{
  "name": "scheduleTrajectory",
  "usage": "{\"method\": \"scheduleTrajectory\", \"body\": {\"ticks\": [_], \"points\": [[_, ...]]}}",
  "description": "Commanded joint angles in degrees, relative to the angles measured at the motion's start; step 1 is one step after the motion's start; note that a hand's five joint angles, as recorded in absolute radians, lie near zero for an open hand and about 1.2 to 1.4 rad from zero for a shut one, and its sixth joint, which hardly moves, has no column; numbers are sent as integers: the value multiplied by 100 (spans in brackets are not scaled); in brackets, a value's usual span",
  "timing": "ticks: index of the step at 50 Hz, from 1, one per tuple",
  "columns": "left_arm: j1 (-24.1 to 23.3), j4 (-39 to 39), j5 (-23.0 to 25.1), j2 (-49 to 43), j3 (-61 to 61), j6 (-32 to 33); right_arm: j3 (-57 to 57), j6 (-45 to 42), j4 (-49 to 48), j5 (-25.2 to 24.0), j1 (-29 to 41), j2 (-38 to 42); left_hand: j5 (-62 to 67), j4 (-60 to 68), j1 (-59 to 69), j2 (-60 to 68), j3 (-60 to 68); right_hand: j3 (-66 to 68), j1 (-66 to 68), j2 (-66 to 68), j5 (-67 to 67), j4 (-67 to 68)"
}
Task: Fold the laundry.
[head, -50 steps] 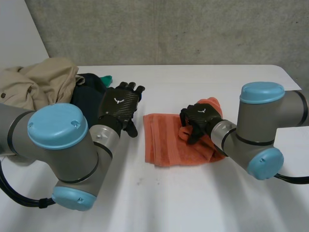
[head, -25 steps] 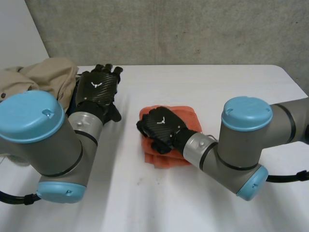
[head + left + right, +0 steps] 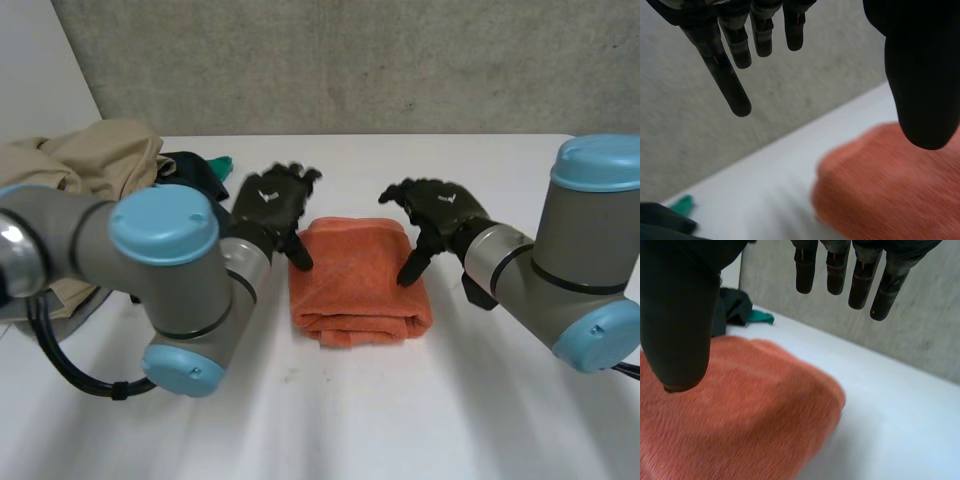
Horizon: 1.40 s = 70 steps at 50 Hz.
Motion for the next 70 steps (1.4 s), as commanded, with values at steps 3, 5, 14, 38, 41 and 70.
{"method": "scheduleTrajectory", "body": {"ticks": [3,5,14,38,41,70], "points": [[-16,-1195,-186,-1043,744,51,-520,-193,284,-197,8,1075,15,-2417,189,96,53,-2,40,-109,-62,-131],[1,-1248,-186,-1113,753,60,-625,-272,310,-197,8,1251,15,-2417,189,96,53,15,56,-92,-45,-114],[-16,-1265,-124,-1166,771,420,-766,-896,407,14,8,1489,15,-2417,189,96,53,82,124,-24,22,-46],[168,-1160,403,451,182,517,1088,1055,-76,-880,-1020,476,-69,-2502,105,12,-32,31,73,-75,-28,-97],[168,-1151,421,451,138,499,1088,1098,-138,-1172,-1012,680,-69,-2502,105,12,-31,99,141,-8,39,-30],[177,-1151,438,451,-29,482,140,1679,-516,-417,-203,1418,-52,-2485,122,29,-15,1727,1769,1621,1668,1599]]}}
